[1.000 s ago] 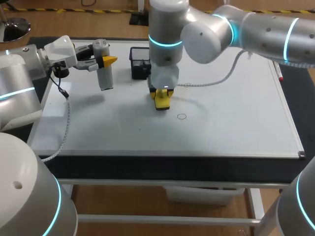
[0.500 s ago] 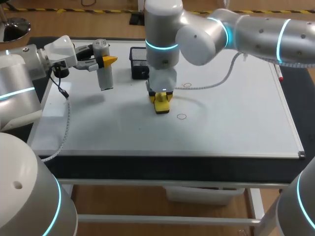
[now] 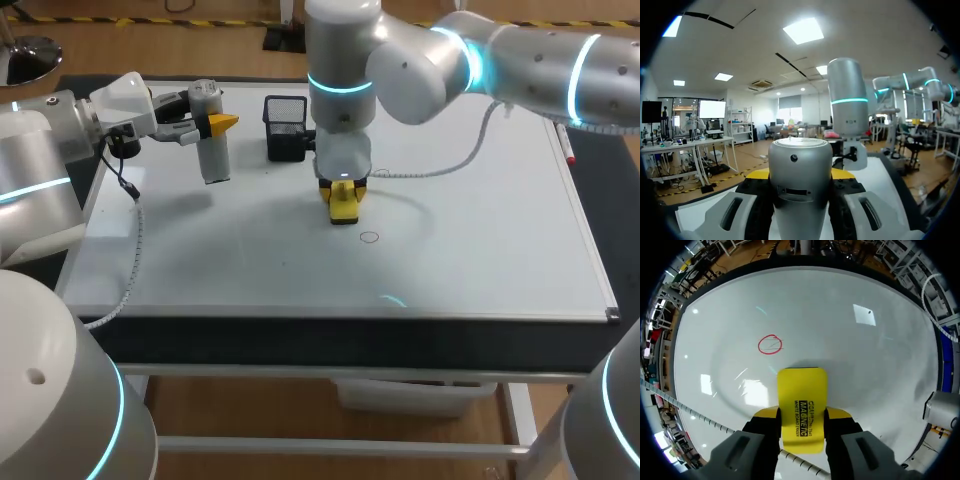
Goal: Pick up the inspection probe, press it on each red-marked spot on the whiteboard one by one, put down the probe, pick up the eraser, and wipe off all the red marks.
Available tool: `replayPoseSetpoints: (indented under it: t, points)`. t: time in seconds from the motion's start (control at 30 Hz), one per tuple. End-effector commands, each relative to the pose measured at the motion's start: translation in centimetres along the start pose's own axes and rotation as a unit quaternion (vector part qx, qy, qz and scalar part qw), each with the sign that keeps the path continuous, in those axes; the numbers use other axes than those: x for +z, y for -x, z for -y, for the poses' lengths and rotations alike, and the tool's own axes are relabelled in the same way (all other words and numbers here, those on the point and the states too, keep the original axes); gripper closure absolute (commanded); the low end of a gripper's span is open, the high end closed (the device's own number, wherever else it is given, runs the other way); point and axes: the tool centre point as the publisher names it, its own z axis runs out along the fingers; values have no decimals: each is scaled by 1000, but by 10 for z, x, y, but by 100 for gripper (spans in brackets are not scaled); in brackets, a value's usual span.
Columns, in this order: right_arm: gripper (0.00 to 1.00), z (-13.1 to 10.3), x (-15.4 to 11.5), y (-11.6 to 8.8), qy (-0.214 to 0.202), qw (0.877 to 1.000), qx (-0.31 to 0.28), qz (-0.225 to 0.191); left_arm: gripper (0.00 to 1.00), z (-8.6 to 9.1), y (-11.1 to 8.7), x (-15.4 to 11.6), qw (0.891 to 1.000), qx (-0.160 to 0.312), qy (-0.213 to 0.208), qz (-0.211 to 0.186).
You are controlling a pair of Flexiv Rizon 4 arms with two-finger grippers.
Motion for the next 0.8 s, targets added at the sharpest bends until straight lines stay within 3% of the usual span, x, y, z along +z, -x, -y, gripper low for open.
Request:
replayPoseSetpoints:
  t: [0.03, 0.23, 0.43, 0.8]
  points:
    - [100, 6, 1, -14, -2, 1000, 9, 0, 100, 0, 0, 0, 1000, 1, -2, 0]
    - [100, 15, -12, -25, -13, 999, 30, 12, 100, 0, 0, 0, 1000, 1, -2, 0]
    - [100, 40, -36, -51, -27, 997, 69, 19, 100, 0, 0, 0, 1000, 1, -2, 0]
    - [100, 90, -46, -144, -27, 976, 213, 25, 100, 0, 0, 0, 1000, 1, -2, 0]
